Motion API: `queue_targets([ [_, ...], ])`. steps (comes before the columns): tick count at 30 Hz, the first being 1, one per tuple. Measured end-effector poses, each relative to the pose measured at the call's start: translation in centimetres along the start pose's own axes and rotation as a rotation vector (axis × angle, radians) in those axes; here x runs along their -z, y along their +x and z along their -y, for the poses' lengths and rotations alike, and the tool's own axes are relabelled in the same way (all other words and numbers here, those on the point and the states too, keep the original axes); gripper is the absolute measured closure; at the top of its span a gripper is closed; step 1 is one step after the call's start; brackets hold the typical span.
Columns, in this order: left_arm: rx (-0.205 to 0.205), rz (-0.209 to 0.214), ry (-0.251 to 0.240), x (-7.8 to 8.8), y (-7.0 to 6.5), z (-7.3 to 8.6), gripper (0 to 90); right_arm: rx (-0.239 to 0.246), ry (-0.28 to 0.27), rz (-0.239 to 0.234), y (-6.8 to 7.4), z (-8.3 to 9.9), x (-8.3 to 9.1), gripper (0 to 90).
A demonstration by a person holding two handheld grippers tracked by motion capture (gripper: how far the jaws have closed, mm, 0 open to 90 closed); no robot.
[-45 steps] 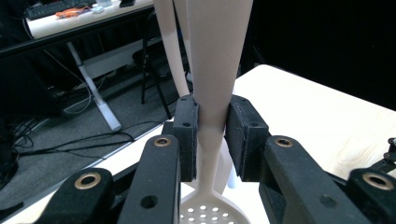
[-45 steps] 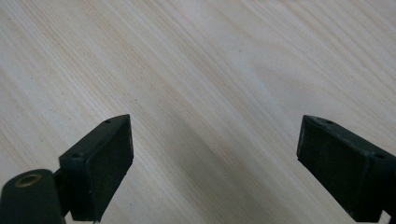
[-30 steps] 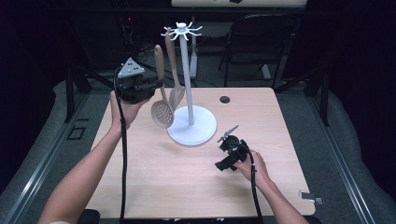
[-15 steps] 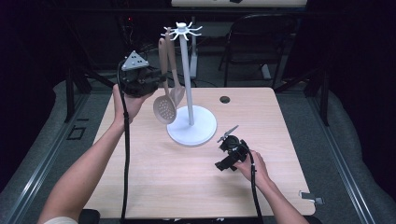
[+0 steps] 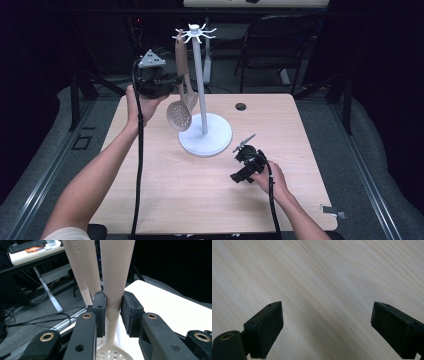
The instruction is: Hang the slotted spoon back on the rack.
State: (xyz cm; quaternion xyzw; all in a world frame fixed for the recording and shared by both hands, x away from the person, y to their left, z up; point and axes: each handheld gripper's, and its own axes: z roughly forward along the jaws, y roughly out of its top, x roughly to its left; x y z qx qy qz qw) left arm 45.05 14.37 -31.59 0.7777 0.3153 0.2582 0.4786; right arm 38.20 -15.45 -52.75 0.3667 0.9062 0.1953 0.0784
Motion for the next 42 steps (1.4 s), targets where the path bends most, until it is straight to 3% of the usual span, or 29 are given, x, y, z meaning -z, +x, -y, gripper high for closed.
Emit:
queue_targets([
  [23,0.008,-0.008,0.072,-1.8,0.0,-0.6,74.2,0.006,0.002,0.001,0.0,0.0,0.0,10.5],
  [35,0.038,0.017,0.053,-2.9,0.1,-0.6,74.2,0.014,0.01,0.007,0.1,-0.1,0.0,10.5],
  [42,0.031,0.001,0.044,-3.3,0.1,-0.6,74.0,0.011,0.008,0.0,0.1,0.0,0.0,10.5],
])
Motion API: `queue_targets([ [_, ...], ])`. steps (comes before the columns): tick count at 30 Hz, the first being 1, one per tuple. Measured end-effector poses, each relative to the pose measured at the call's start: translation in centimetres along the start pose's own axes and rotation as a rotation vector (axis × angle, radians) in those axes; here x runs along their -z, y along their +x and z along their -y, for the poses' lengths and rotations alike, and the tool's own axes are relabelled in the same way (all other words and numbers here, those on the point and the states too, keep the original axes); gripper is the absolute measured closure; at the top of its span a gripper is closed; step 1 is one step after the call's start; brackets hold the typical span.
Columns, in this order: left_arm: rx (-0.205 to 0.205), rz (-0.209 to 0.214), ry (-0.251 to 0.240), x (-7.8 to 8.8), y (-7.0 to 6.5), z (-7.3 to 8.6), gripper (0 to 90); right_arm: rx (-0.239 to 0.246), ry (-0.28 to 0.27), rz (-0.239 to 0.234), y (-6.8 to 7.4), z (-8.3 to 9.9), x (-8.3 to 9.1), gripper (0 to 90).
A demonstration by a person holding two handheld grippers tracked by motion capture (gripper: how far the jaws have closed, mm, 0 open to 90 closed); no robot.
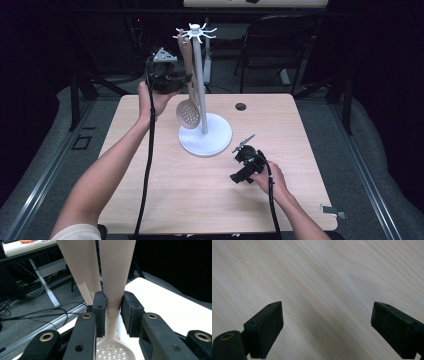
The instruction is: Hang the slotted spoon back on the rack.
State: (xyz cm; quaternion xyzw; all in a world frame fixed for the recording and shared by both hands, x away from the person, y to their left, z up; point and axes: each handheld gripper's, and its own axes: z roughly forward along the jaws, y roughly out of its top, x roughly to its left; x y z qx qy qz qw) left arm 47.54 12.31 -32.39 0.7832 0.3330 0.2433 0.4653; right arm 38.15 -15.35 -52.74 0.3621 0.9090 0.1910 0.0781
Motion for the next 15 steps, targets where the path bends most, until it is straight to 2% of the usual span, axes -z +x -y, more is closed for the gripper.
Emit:
queue_targets([
  [8,-0.013,-0.013,-0.023,0.5,0.0,0.6,72.0,-0.002,-0.006,0.003,0.0,0.0,0.0,10.5],
  [10,-0.011,-0.011,-0.025,0.8,-0.1,0.8,67.1,-0.009,-0.017,-0.005,0.1,0.0,0.0,10.5],
  [15,-0.017,-0.036,-0.008,2.0,-0.2,1.3,44.9,-0.006,-0.012,0.0,0.0,0.1,0.1,10.5],
])
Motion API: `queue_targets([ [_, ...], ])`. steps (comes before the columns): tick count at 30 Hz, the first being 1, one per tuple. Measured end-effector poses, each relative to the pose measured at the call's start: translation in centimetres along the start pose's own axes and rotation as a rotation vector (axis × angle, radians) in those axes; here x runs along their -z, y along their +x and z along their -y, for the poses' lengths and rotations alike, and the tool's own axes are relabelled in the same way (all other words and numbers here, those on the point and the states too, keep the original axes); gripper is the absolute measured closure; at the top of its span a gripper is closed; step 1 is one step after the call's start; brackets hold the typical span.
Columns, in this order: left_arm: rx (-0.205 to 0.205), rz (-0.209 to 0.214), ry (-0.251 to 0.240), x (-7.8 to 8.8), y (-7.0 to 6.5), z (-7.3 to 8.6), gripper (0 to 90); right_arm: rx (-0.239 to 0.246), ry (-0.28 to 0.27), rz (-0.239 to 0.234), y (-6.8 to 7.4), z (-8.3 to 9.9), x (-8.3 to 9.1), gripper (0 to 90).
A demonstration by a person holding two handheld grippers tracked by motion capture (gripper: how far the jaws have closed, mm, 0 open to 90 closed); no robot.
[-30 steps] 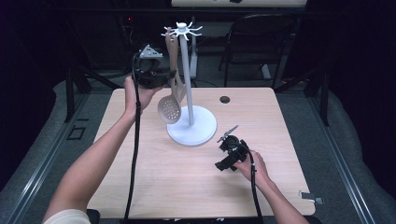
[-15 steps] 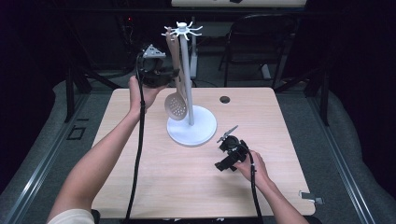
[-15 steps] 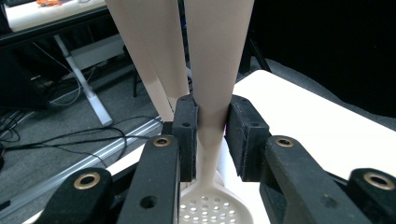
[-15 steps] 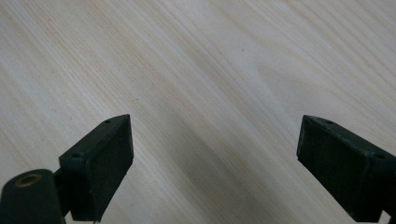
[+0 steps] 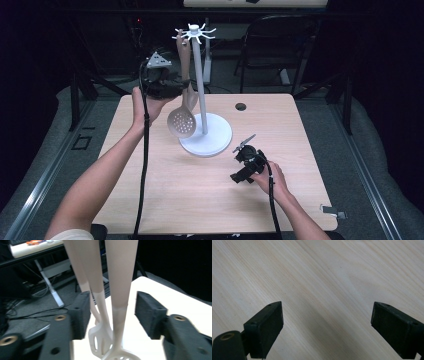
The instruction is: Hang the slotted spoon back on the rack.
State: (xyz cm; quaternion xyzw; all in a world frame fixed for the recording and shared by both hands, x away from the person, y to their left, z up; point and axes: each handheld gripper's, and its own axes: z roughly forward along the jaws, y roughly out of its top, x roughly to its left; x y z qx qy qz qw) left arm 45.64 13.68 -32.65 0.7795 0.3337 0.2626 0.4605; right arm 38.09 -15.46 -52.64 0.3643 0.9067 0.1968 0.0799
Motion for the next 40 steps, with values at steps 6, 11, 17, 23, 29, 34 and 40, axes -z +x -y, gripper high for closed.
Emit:
queue_targets([
  [6,-0.018,-0.025,0.017,1.6,-0.2,1.8,27.0,0.001,-0.004,0.001,0.0,0.0,0.0,10.5],
  [11,-0.018,-0.037,0.042,2.5,-0.3,3.9,21.0,0.0,-0.004,0.001,0.1,0.0,0.0,10.4],
  [17,-0.007,-0.052,0.088,3.4,-0.5,7.2,16.6,0.006,-0.001,0.008,0.1,0.0,0.1,10.4],
  [23,-0.003,-0.096,0.136,4.1,-0.8,11.0,15.6,-0.003,-0.01,0.007,0.1,0.1,0.0,10.5],
  [29,0.043,-0.091,0.189,3.8,-0.8,14.7,15.1,0.003,0.004,-0.003,0.2,0.1,-0.1,10.5],
  [34,0.099,-0.076,0.228,3.6,-0.3,16.8,13.7,0.006,-0.003,-0.003,0.1,0.1,-0.2,10.5],
  [40,0.138,-0.083,0.249,3.3,0.6,18.1,11.5,0.013,0.0,0.009,0.2,0.1,-0.1,10.6],
])
